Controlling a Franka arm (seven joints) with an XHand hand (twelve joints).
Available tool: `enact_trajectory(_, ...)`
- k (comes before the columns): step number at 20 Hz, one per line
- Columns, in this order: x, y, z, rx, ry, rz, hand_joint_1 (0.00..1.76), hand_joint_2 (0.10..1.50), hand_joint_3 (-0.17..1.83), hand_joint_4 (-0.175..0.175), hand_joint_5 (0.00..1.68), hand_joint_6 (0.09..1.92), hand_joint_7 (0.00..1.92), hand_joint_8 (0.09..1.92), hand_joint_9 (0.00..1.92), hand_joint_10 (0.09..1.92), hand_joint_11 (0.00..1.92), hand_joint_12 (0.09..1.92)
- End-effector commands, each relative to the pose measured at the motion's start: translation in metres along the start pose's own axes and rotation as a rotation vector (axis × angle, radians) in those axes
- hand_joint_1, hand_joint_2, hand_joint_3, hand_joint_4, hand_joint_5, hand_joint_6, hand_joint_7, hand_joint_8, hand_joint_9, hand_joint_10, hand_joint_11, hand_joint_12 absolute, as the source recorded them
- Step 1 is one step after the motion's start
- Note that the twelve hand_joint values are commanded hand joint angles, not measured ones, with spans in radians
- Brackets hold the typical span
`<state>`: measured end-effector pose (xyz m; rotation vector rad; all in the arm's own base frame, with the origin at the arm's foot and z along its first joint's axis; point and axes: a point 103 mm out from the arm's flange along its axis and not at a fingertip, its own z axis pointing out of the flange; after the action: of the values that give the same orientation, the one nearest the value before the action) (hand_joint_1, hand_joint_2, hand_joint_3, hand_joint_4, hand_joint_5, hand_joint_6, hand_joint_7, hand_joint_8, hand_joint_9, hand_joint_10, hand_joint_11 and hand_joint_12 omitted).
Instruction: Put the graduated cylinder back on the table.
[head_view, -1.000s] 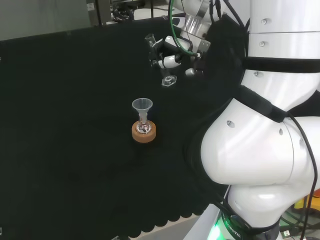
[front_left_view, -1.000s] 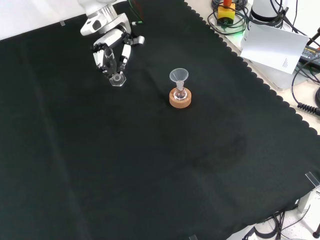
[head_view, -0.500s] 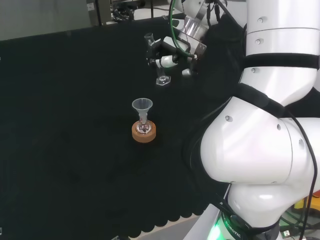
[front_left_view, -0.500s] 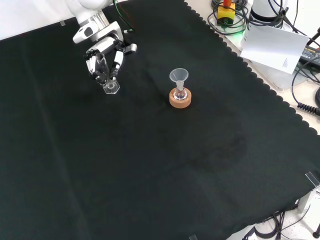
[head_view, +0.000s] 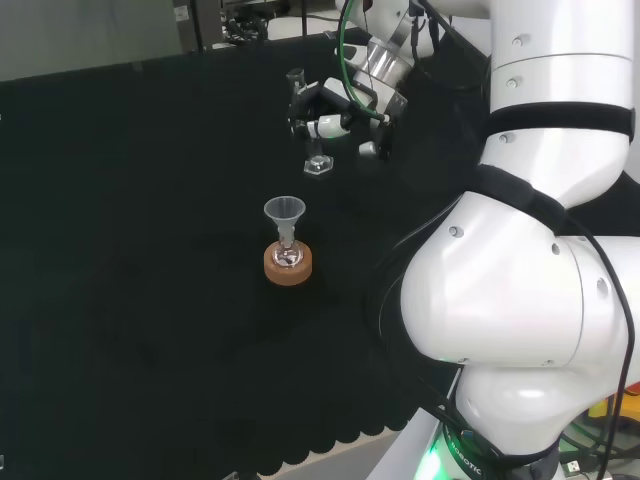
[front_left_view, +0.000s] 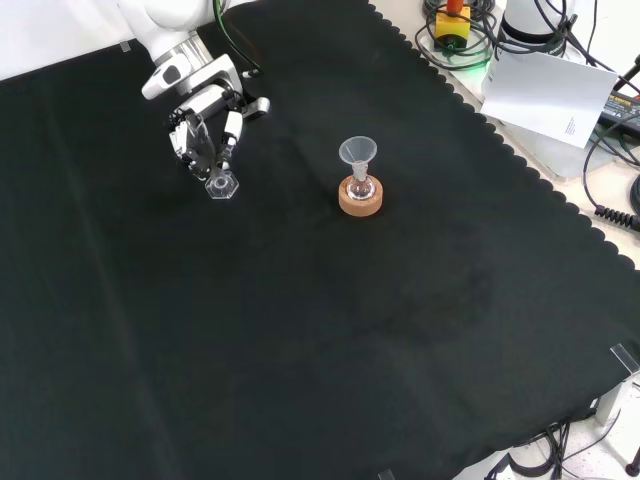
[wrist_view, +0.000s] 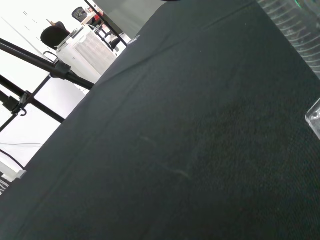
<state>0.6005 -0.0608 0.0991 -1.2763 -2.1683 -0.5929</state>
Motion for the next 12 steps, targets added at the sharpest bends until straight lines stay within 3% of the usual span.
enact_trajectory(1,-0.0008,0.0008,0.0069,0.017,0.007,0.008,1.25,1.14,0.0,-0.175,0.92,1.08,0.95,1.07,1.35,0.09,1.2,0.76)
enact_trajectory(10,-0.0031,-0.0048,0.0122,0.014,0.013,0.036,1.24,1.16,0.0,-0.175,0.87,1.16,0.89,1.16,1.33,0.09,1.15,0.81)
enact_trajectory(12,-0.0039,-0.0086,0.0115,0.01,0.017,0.041,1.17,1.17,0.0,-0.175,0.88,1.16,0.9,0.89,1.32,0.09,1.13,0.82)
